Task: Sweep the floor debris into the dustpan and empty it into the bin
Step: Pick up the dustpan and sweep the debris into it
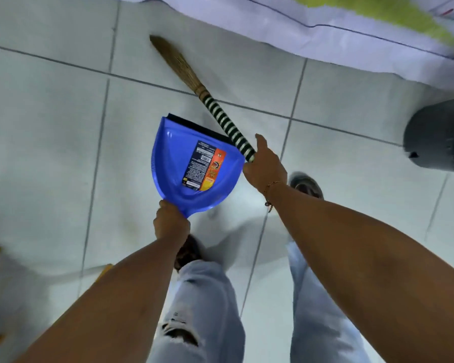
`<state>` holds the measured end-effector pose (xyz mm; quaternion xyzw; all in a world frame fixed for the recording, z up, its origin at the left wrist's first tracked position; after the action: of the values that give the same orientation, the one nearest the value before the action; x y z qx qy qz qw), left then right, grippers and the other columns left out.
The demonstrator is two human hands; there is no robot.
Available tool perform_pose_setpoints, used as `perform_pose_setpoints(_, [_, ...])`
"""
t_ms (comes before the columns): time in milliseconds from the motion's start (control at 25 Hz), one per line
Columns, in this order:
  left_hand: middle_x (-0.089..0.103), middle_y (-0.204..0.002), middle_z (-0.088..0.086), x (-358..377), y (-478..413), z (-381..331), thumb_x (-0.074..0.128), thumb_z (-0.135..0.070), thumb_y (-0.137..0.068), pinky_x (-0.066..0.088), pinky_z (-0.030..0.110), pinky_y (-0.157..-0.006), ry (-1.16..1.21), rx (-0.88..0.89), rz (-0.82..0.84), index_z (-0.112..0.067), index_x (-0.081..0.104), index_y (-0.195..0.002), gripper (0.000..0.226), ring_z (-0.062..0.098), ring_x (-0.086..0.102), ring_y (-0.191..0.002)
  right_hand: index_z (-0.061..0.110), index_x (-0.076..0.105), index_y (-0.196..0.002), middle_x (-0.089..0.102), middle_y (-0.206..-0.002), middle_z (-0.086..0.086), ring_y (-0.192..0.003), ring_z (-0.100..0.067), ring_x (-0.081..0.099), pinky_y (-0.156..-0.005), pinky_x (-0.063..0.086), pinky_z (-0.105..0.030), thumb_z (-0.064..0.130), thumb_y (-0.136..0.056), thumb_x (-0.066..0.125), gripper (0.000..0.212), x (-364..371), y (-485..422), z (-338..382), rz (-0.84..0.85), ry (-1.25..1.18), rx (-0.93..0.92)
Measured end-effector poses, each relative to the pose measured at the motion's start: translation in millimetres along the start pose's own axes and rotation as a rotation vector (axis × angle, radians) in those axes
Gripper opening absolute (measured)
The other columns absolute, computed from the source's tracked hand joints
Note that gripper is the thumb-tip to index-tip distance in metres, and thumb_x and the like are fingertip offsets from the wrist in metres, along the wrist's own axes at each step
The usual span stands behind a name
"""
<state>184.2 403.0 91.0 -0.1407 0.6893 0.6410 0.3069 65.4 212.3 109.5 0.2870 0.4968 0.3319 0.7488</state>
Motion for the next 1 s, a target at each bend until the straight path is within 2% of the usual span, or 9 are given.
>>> perform_pose_setpoints(80, [0.056, -0.123, 0.025, -11, -11, 38, 0.063, -0.003, -0.079, 0.044, 0.043, -0.094, 0.001, 0.015, 0.006, 0.005, 0.038, -0.123, 0.051, 0.043, 0.053, -0.114, 0.026, 0.024, -0.145, 0.065, -0.106, -0.010, -0.098, -0.032, 0.061, -0.078, 0.046, -0.037, 0.041, -0.091, 0.047, 0.061, 36, 18, 18, -0.006, -0.045, 0.033])
perform_pose_setpoints(160, [0.057, -0.121, 0.026, -12, -21, 76, 0.063, -0.004, -0.080, 0.044, 0.044, -0.093, 0.003, 0.003, 0.006, 0.005, 0.039, -0.122, 0.049, 0.044, 0.053, -0.114, 0.019, 0.037, -0.137, 0.066, -0.113, -0.015, -0.106, -0.036, 0.059, -0.084, 0.046, -0.039, 0.047, -0.095, 0.040, 0.050, 68, 26, 23, 0.001, 0.031, 0.034])
perform_pose_setpoints(280, [0.057, -0.120, 0.027, -4, -40, 128, 0.060, -0.002, -0.083, 0.043, 0.046, -0.094, -0.022, -0.047, -0.009, 0.006, 0.038, -0.123, 0.047, 0.044, 0.054, -0.113, 0.001, 0.051, -0.116, 0.064, -0.114, -0.022, -0.105, -0.039, 0.058, -0.083, 0.046, -0.039, 0.029, -0.096, 0.047, 0.034, 100, 19, 11, -0.040, 0.107, 0.015])
perform_pose_setpoints(360, [0.056, -0.120, 0.029, 4, -64, 159, 0.055, 0.000, -0.085, 0.041, 0.047, -0.097, -0.012, -0.096, -0.029, 0.008, 0.036, -0.124, 0.044, 0.045, 0.053, -0.113, 0.000, 0.046, -0.122, 0.062, -0.116, -0.022, -0.105, -0.039, 0.059, -0.084, 0.047, -0.040, 0.016, -0.093, 0.050, 0.034, 124, 3, -4, -0.033, 0.166, 0.030])
perform_pose_setpoints(440, [0.053, -0.123, 0.031, 13, -91, 186, 0.052, 0.001, -0.086, 0.039, 0.047, -0.099, -0.013, -0.123, -0.028, 0.012, 0.035, -0.125, 0.043, 0.046, 0.051, -0.116, 0.006, 0.031, -0.138, 0.055, -0.120, -0.023, -0.106, -0.040, 0.057, -0.085, 0.047, -0.042, 0.008, -0.091, 0.049, 0.051, 144, -9, -19, 0.005, 0.275, 0.027])
perform_pose_setpoints(520, [0.051, -0.124, 0.032, 24, -116, 205, 0.049, 0.002, -0.087, 0.037, 0.048, -0.100, -0.030, -0.119, -0.030, 0.014, 0.033, -0.126, 0.044, 0.047, 0.049, -0.117, 0.014, 0.021, -0.144, 0.048, -0.123, -0.023, -0.107, -0.043, 0.055, -0.086, 0.048, -0.044, 0.006, -0.090, 0.047, 0.060, 163, -19, -33, 0.033, 0.353, 0.059])
perform_pose_setpoints(760, [0.049, -0.130, 0.030, 31, -171, 209, 0.048, -0.003, -0.090, 0.038, 0.050, -0.102, 0.026, -0.142, -0.054, 0.011, 0.030, -0.129, 0.044, 0.045, 0.047, -0.122, 0.018, 0.032, -0.129, 0.048, -0.118, -0.016, -0.109, -0.037, 0.051, -0.092, 0.045, -0.056, 0.015, -0.091, 0.047, 0.041, 205, -2, -87, 0.112, 0.554, 0.172])
perform_pose_setpoints(840, [0.047, -0.131, 0.031, 29, -183, 211, 0.048, -0.001, -0.090, 0.037, 0.051, -0.103, -0.012, -0.123, -0.055, 0.012, 0.025, -0.133, 0.050, 0.046, 0.046, -0.123, 0.018, 0.034, -0.129, 0.049, -0.120, -0.015, -0.110, -0.036, 0.050, -0.093, 0.044, -0.056, 0.006, -0.089, 0.043, 0.043, 210, 20, -110, 0.156, 0.634, 0.151])
perform_pose_setpoints(1000, [0.049, -0.127, 0.033, 29, -192, 224, 0.043, 0.003, -0.090, 0.039, 0.053, -0.100, -0.104, -0.053, -0.073, 0.014, 0.025, -0.134, 0.048, 0.050, 0.048, -0.118, 0.015, 0.033, -0.137, 0.051, -0.121, -0.018, -0.106, -0.037, 0.051, -0.089, 0.048, -0.049, -0.005, -0.082, 0.043, 0.060, 197, 31, -137, 0.012, 0.575, 0.132])
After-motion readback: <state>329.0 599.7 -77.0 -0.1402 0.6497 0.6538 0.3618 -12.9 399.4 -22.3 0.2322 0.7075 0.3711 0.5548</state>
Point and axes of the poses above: each hand's wrist, its own y-axis away from the middle knuckle, its own x-axis out of the palm, z = x × y, the point moved 4 cm from there along -y, towards the middle knuckle
